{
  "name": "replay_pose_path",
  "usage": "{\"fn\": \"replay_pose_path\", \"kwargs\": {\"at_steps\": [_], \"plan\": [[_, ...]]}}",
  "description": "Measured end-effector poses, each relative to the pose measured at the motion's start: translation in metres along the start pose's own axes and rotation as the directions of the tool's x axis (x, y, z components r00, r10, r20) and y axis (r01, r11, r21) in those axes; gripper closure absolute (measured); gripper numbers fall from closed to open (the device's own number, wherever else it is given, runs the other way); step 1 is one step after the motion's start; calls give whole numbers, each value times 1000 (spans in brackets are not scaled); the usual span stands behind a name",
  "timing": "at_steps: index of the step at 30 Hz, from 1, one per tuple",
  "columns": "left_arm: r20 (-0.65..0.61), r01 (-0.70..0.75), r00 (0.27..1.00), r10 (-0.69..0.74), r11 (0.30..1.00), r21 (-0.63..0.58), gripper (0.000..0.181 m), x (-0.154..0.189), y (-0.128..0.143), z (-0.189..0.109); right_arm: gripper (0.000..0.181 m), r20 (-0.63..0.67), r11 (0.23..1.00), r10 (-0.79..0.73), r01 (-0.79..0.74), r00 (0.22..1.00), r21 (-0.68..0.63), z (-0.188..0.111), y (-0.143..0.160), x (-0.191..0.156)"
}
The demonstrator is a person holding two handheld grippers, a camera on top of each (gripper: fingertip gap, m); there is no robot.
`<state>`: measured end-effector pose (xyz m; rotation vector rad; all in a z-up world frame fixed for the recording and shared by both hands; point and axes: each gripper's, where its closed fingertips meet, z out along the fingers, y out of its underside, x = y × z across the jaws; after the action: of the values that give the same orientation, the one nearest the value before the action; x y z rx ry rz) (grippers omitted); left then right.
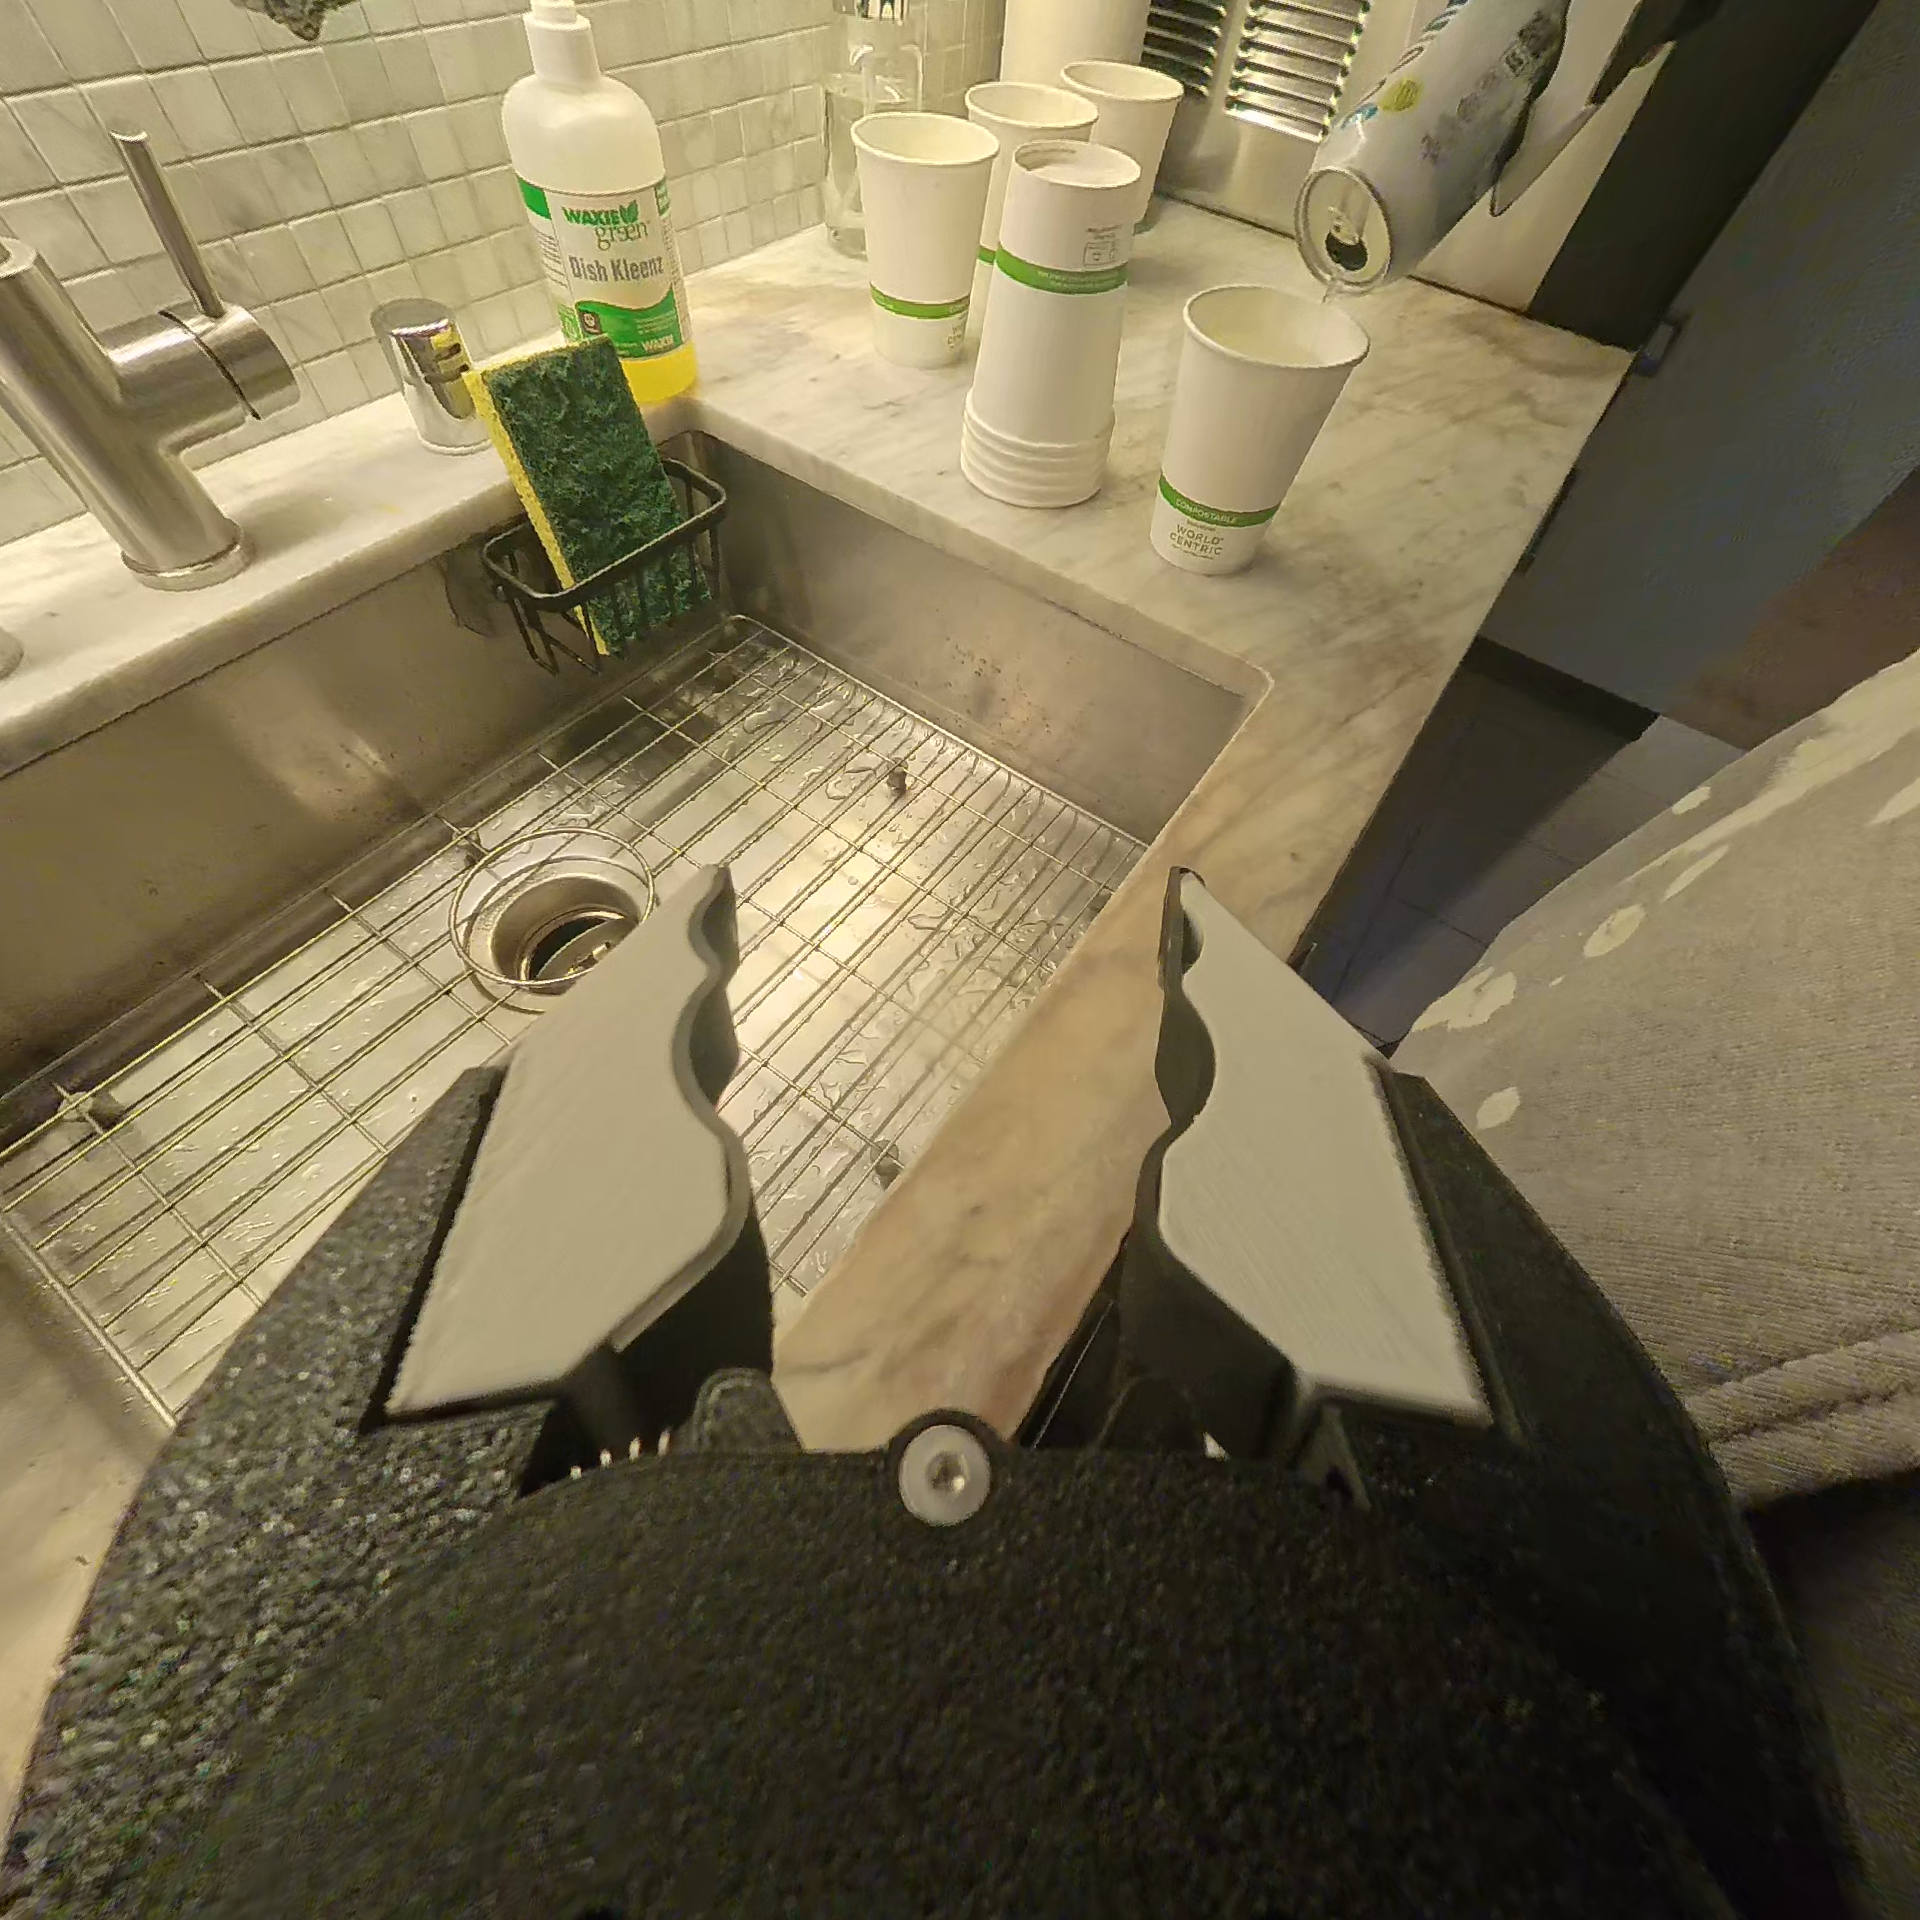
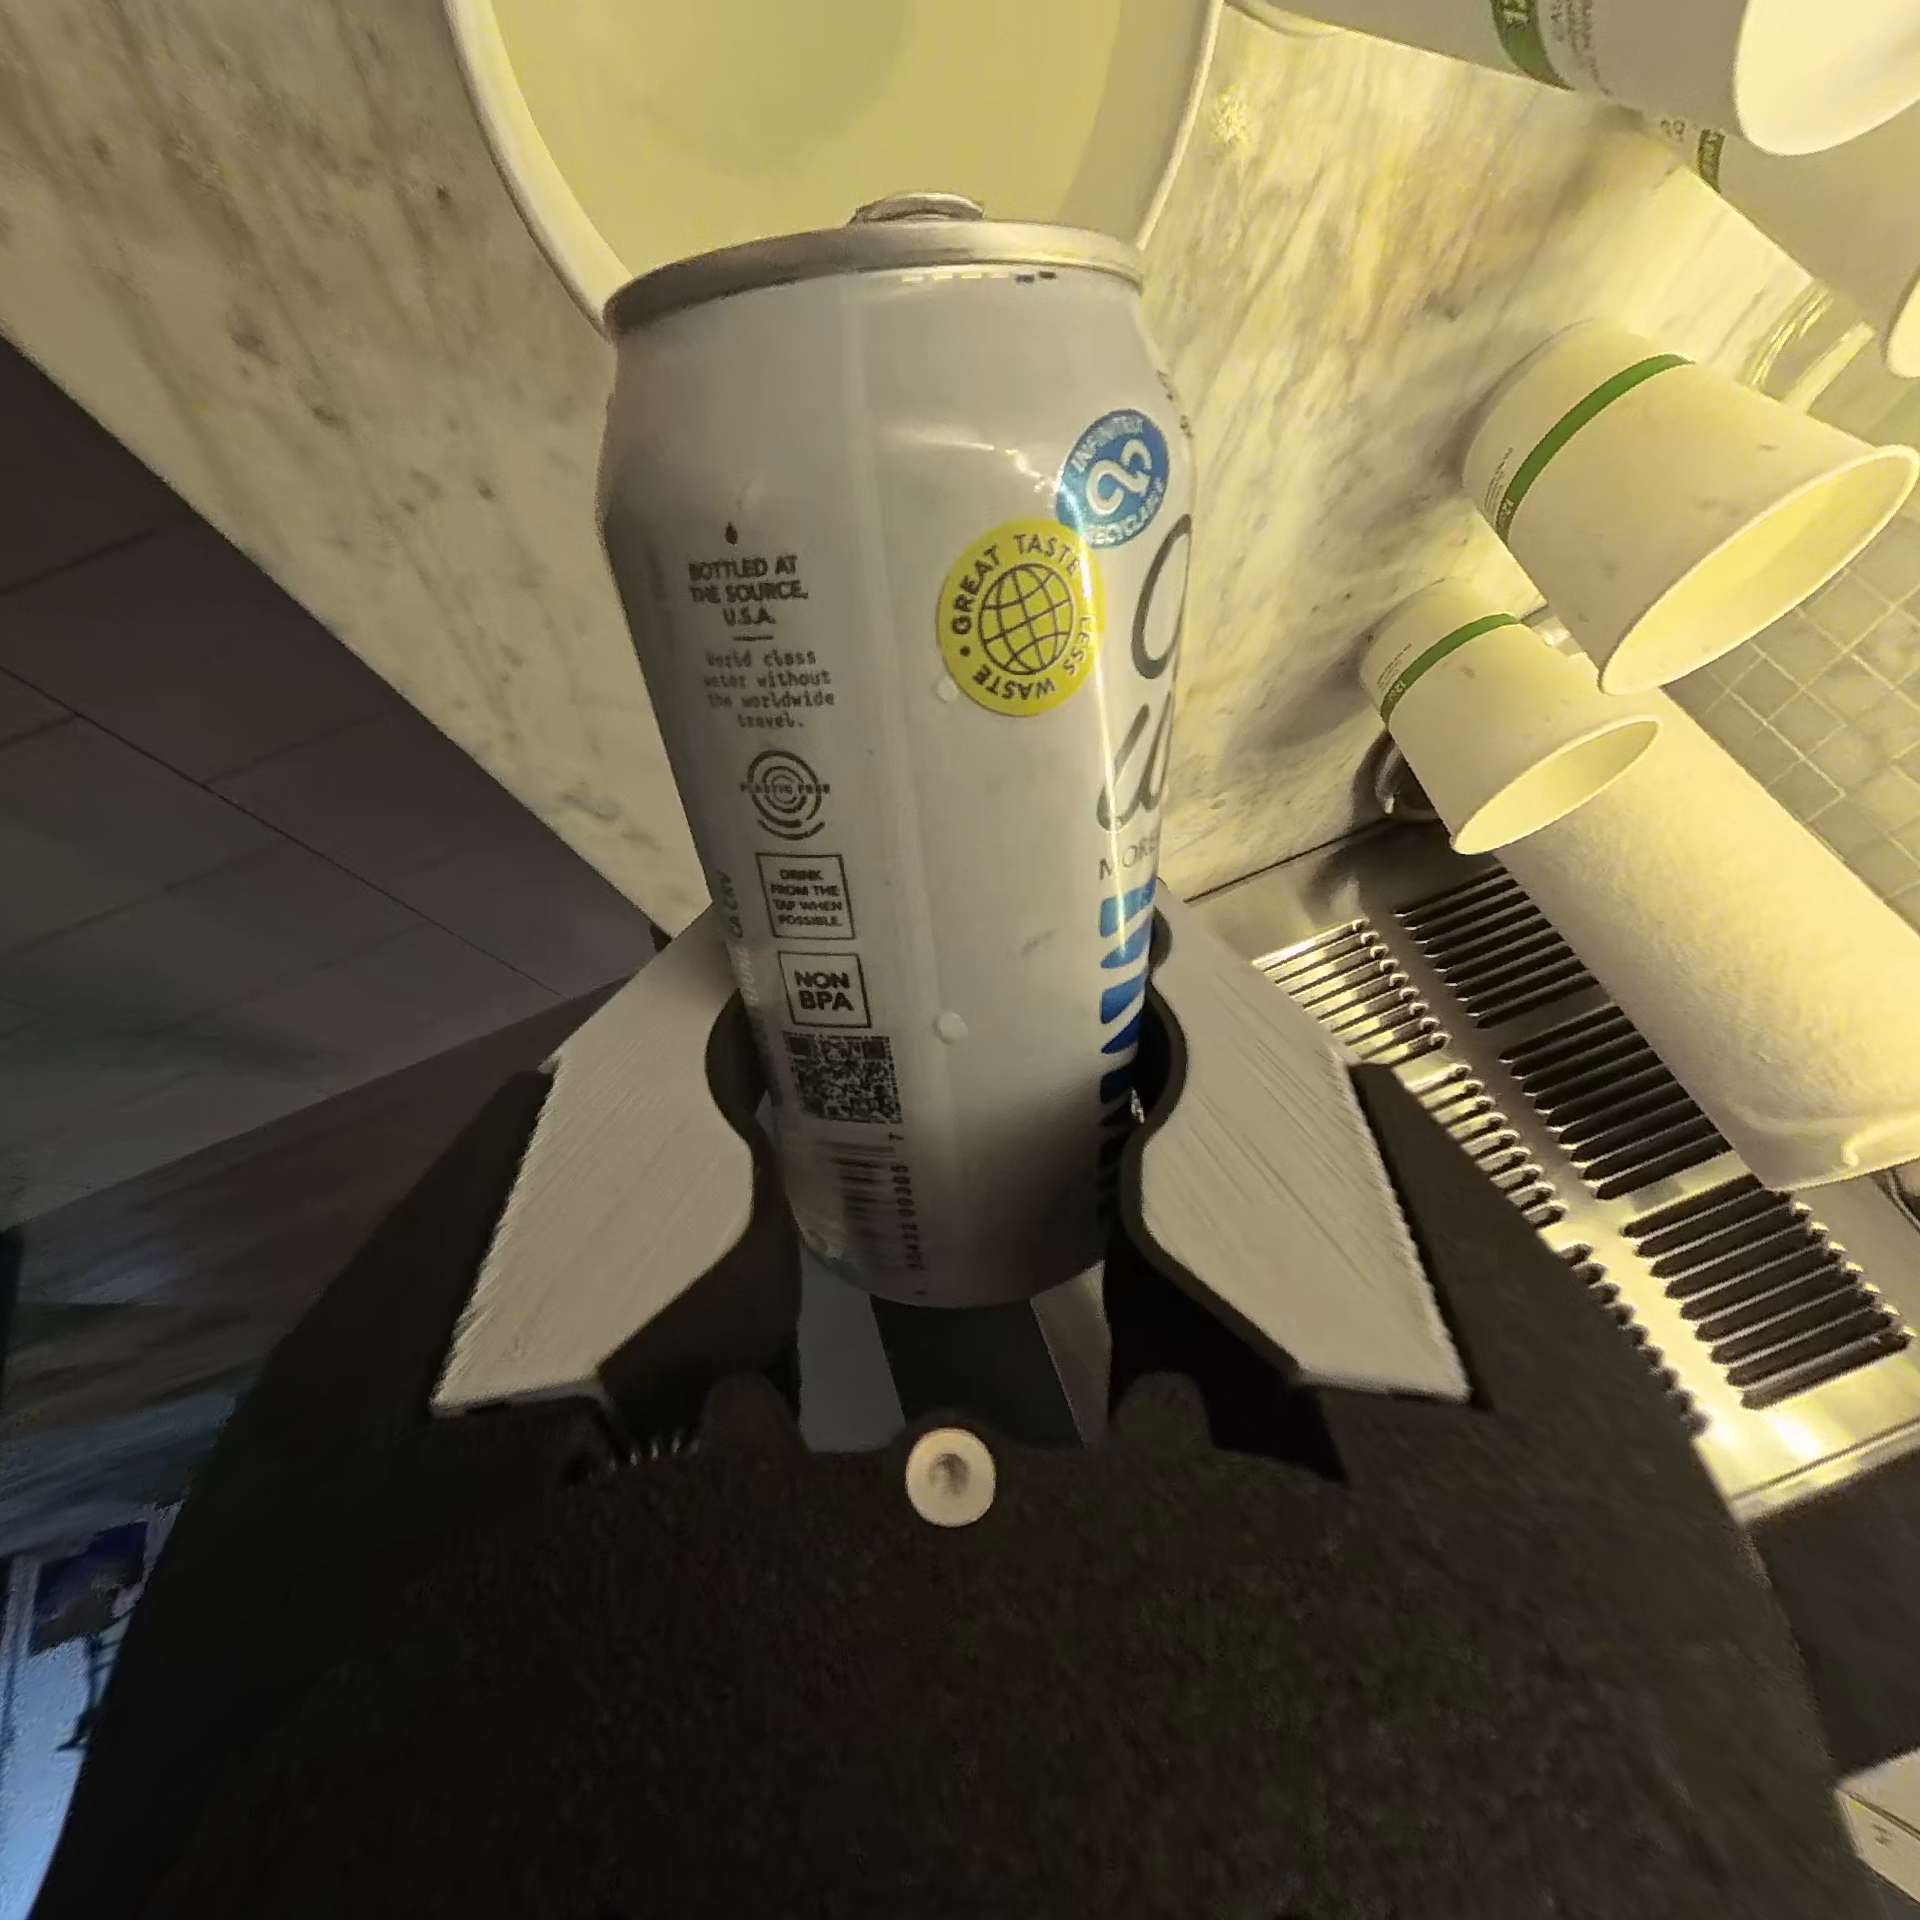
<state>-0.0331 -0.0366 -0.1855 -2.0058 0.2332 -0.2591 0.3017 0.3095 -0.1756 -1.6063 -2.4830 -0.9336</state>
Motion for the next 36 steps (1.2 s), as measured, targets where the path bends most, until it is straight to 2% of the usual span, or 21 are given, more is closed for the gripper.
{"fn": "replay_pose_path", "kwargs": {"at_steps": [8, 19, 24, 29, 36], "plan": [[3, 4, 1000, -4, 1000, 2, 100, 1, 1, 0, 115, -62, 998, -54, 51, 997, -47, -2, 0, 13], [16, 14, 1000, -14, 1000, 10, 100, -2, 2, -3, 115, -193, 970, -213, 183, 958, -163, -24, 5, 46], [30, 26, 999, -26, 999, 22, 101, -5, 1, -3, 115, -218, 959, -257, 221, 942, -177, -21, -6, 45], [38, 46, 998, -48, 998, 46, 101, -7, -5, -3, 115, -239, 957, -266, 227, 934, -181, -18, -13, 42], [34, 47, 998, -49, 997, 57, 101, -8, -11, 0, 115, -265, 964, -243, 202, 933, -171, -29, -1, 51]]}}
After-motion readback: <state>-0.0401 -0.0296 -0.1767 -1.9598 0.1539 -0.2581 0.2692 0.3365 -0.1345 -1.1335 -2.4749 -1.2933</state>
